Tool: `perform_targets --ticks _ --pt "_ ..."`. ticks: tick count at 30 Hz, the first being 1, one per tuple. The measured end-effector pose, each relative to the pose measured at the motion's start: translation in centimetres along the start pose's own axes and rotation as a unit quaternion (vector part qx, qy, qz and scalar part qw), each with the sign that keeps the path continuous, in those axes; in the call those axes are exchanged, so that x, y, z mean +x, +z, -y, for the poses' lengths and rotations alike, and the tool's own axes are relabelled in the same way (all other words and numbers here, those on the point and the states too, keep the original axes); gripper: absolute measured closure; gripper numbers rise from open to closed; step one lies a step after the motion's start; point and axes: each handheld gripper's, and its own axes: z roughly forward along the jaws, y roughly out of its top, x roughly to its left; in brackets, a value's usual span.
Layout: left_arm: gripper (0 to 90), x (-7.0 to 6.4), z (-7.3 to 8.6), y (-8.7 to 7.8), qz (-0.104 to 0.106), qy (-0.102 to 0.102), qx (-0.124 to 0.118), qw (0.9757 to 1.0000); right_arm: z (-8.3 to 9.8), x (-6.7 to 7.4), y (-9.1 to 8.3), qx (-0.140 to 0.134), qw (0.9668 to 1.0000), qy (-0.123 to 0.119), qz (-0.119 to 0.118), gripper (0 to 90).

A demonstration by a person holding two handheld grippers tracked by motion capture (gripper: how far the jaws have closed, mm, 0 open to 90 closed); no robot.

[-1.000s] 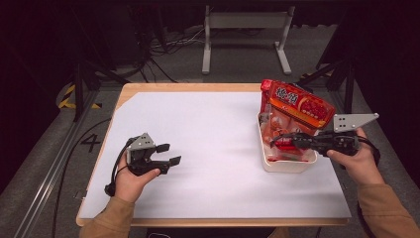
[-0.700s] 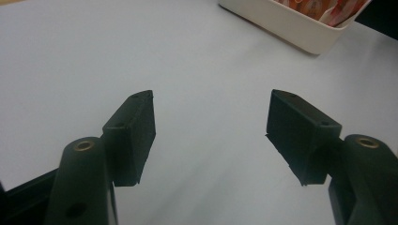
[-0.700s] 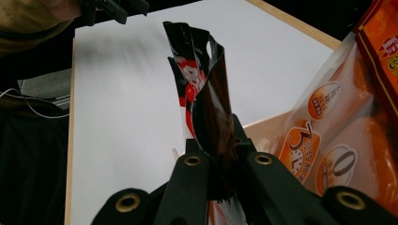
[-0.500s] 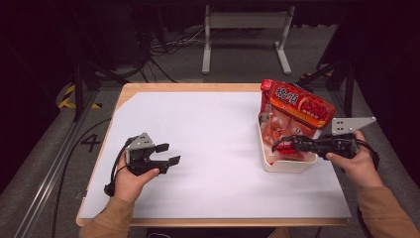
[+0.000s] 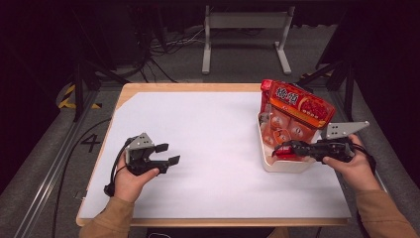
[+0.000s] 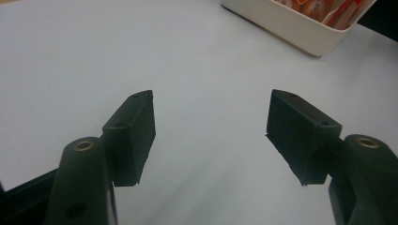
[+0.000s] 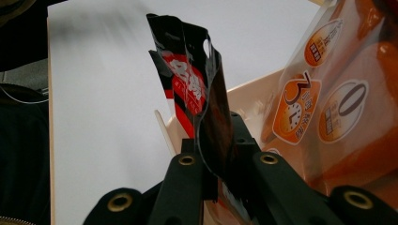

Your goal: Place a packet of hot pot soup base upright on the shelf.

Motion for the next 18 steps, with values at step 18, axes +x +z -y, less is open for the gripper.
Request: perform_targets --ticks 18 --pt "33.9 0.16 0.08 0.14 0.003 -0.004 -0.001 1.0000 0.39 0.25 -0.71 -0.004 0.9989 0.026 0.038 59.0"
